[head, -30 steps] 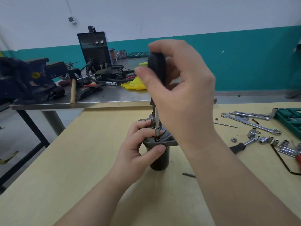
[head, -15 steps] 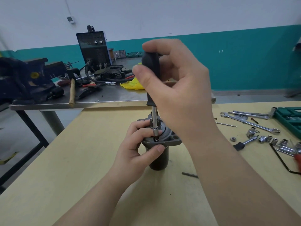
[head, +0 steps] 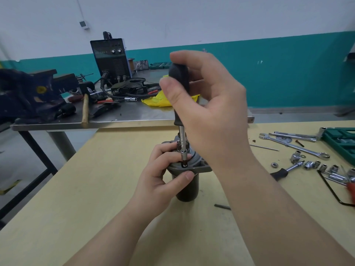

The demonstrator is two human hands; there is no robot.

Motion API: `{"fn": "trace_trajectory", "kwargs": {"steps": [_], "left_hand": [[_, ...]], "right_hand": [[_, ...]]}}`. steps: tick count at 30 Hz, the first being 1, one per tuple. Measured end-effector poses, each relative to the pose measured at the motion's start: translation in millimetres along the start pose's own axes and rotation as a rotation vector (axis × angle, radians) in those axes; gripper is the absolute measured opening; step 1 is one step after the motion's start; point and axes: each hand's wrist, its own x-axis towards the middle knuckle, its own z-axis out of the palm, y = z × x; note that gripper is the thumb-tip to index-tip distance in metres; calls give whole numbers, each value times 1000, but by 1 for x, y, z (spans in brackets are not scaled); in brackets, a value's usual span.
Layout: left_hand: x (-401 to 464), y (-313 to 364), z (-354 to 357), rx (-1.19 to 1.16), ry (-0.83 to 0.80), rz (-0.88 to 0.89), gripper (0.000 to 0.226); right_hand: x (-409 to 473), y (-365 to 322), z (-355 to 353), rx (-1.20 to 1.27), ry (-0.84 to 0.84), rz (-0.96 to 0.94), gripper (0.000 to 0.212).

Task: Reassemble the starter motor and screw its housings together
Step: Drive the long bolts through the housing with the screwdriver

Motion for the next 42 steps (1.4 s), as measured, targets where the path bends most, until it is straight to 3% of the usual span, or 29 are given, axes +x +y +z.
{"fn": "trace_trajectory", "kwargs": {"steps": [3,5,8,12,14,18,21,26,28,33,36,38,42], "left_hand": [[0,2,0,9,-3,18,30],[0,2,0,20,-8,34,31],[0,1,0,17,-5,30,31],[1,2,0,17,-1,17,28],[0,1,0,10,1,14,27],[0,2,0,6,-4,26,29],[0,3,0,6,-1,15,29],[0,2,0,4,-2,6,27],[0,1,0,6,3,4,26],[1,1,0,9,-7,34,30],[1,1,-1,4,-10,48,31],[1,2,-1,2,-11,52,30],[0,0,-1,4,-3,6,28]], "right_hand": [[4,-2,-8,337,-156,218,22],[6,-3,-14,364,-206,235,23],[7,-3,-16,224,-114,187,25],[3,-3,-9,-223,45,-54,28],[2,-4,-7,-201,3,-61,29],[8,-6,-14,94,-185,143,27],[11,-9,-19,129,-227,146,35],[5,-6,-11,-249,-27,-4,33],[3,-6,-9,-293,-10,-23,33],[9,-10,-17,110,-300,149,40],[11,-12,-22,141,-442,126,52],[10,-13,-22,96,-406,115,52],[5,-11,-12,-275,-171,21,50]]}}
